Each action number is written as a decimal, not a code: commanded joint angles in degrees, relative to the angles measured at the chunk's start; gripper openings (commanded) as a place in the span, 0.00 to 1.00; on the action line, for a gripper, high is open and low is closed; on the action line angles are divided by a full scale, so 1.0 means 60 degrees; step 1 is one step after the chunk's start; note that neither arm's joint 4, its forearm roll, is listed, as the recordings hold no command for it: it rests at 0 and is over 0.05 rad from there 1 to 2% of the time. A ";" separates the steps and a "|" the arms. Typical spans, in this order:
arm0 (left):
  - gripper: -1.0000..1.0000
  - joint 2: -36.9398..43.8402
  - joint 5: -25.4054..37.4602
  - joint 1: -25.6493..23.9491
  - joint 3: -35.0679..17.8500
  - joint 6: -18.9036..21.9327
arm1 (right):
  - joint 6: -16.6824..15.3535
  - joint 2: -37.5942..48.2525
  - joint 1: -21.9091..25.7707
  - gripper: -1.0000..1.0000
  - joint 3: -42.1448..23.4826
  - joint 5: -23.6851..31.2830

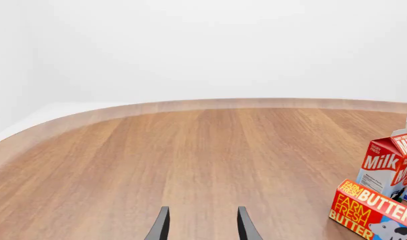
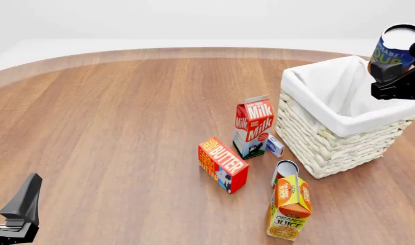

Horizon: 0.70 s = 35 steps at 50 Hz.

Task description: Pick up the alphabet soup, and put it in the basket.

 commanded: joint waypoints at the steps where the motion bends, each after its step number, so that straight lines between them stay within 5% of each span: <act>1: 1.00 0.0000 0.0000 0.0000 0.0000 0.0000 | 0.0245 0.0461 -0.0058 0.00 -0.0717 0.0238; 35: 1.00 0.0000 0.0000 0.0000 0.0000 0.0000 | 0.0044 0.1757 0.0021 0.00 -0.2533 0.1174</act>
